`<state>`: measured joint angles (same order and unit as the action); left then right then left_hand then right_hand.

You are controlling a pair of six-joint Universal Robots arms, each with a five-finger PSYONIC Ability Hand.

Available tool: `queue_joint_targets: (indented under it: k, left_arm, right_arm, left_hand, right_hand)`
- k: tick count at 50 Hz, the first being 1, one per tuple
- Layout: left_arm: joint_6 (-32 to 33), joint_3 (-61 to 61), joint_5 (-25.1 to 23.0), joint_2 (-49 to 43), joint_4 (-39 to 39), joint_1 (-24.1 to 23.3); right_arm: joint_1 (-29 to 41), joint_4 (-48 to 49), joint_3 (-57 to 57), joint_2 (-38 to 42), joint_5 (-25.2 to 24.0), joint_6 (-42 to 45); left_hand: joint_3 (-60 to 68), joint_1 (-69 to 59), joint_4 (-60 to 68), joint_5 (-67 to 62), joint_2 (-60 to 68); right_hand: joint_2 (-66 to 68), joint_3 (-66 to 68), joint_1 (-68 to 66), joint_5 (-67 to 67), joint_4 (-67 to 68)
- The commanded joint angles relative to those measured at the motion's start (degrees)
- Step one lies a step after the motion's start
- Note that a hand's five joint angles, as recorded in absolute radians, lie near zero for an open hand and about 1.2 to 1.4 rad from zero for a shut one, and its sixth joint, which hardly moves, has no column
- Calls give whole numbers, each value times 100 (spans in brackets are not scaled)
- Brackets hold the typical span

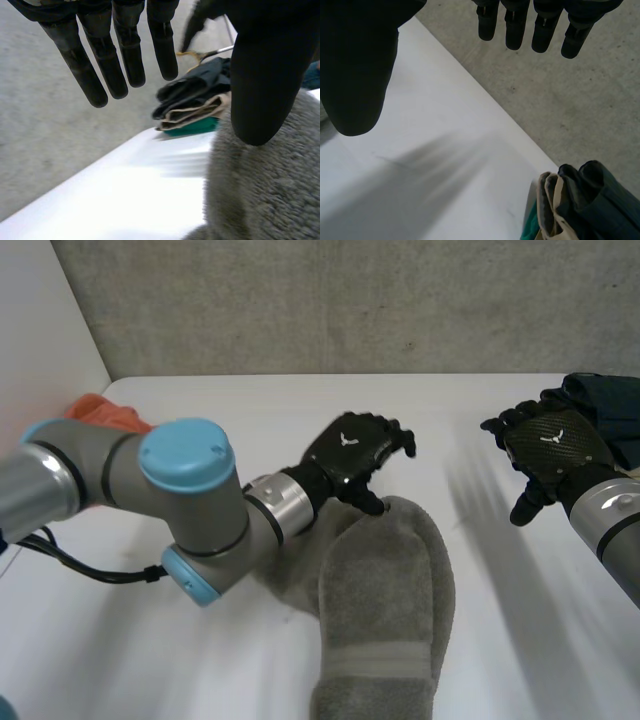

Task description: Fold the laundry.

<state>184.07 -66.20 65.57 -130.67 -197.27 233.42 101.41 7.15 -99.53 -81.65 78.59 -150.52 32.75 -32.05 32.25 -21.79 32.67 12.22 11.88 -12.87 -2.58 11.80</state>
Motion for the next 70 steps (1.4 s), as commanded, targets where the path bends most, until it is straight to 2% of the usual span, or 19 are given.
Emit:
queue_joint_targets:
  k: [1,5,13,23,31,35,38,41,48,49,50,51,53,55,56,57,58,63,70]
  left_arm:
    - [-12,-348,894,1331,198,458]
    - [23,-1051,1327,2044,373,547]
    - [374,-3080,1433,2468,682,644]
    - [1341,-3172,1433,1291,400,609]
    - [1456,-2803,1433,965,347,582]
    - [1456,-2627,1441,737,356,521]
    - [1474,-2486,1511,683,391,424]
    - [1474,-2486,1538,920,391,406]
    - [1439,-2784,1749,2633,14,547]
    - [1439,-2828,1758,2739,-56,573]
    - [1439,-2915,1784,2949,-170,617]
    - [1447,-2934,1784,3029,-180,635]
    - [1447,-3030,1776,3214,-206,679]
    - [1412,-3153,1767,3442,-189,740]
    - [1412,-3197,1767,3487,-189,766]
    - [1447,-3311,1767,3618,-198,802]
    - [1456,-3347,1775,3662,-198,811]
    - [1421,-3479,1784,3821,-207,942]
    - [1421,-3795,1776,3733,-171,1145]
  right_arm:
    - [107,-635,21,-290,95,-21]
    - [396,-1311,39,-606,104,-337]
    - [1248,-2481,-337,-818,7,-742]
    - [2365,-566,-1393,-370,411,-452]
    - [2788,181,-1789,-124,930,40]
    - [2753,314,-1807,175,921,58]
    - [2726,427,-1728,211,939,67]
    - [2674,665,-1719,-385,974,58]
    - [1989,657,-1482,-1494,878,40]
    - [1892,622,-1447,-1512,869,41]
    - [1717,473,-1377,-1521,816,41]
    - [1637,402,-1350,-1521,781,41]
    - [1444,157,-1245,-1529,685,-12]
    - [1321,33,-1175,-1547,640,-21]
    - [1268,-11,-1139,-1556,614,-21]
    - [1206,-55,-1069,-1556,562,-47]
    - [1197,-56,-1034,-1556,535,-73]
    - [1206,-134,-648,-1442,526,-512]
    - [1302,-986,275,103,552,-1575]
  left_hand:
    - [253,-323,303,-349,261]
    - [320,-390,371,-416,328]
    - [337,-407,387,-433,345]
    - [337,-407,387,-433,345]
    - [621,-691,672,-717,630]
    - [1830,-1900,1880,-1926,1838]
    - [4719,-4789,4770,-4815,4728]
    - [4725,-4795,4775,-4821,4733]
    - [4725,-4795,4775,-4821,4733]
    - [4725,-4795,4775,-4821,4733]
    - [4725,-4795,4775,-4821,4733]
    - [4725,-4795,4775,-4821,4733]
    - [4725,-4795,4775,-4821,4733]
    - [3706,-3776,3757,-3802,3715]
    - [3085,-3155,3135,-3181,3093]
    - [1247,-1317,1297,-1343,1255]
    - [862,-932,913,-958,871]
    - [758,-828,808,-854,766]
    - [522,-592,572,-618,530]
  right_hand:
    - [-222,-188,287,258,-180]
    - [-222,-188,287,258,-180]
    - [-222,-188,287,258,-180]
    - [509,544,-444,-474,552]
    - [1131,1166,-1066,-1096,1174]
    - [2205,2240,-2140,-2170,2248]
    - [6216,6250,-6151,-6180,6258]
    - [6778,6812,-6713,-6742,6820]
    - [6015,6050,-5950,-5980,6058]
    - [4978,5012,-4913,-4942,5020]
    - [1487,1521,-1422,-1451,1529]
    - [-30,4,95,66,12]
    - [-222,-188,287,258,-180]
    - [-222,-188,287,258,-180]
    - [-222,-188,287,258,-180]
    - [-222,-188,287,258,-180]
    - [-222,-188,287,258,-180]
    - [-222,-188,287,258,-180]
    - [-222,-188,287,258,-180]
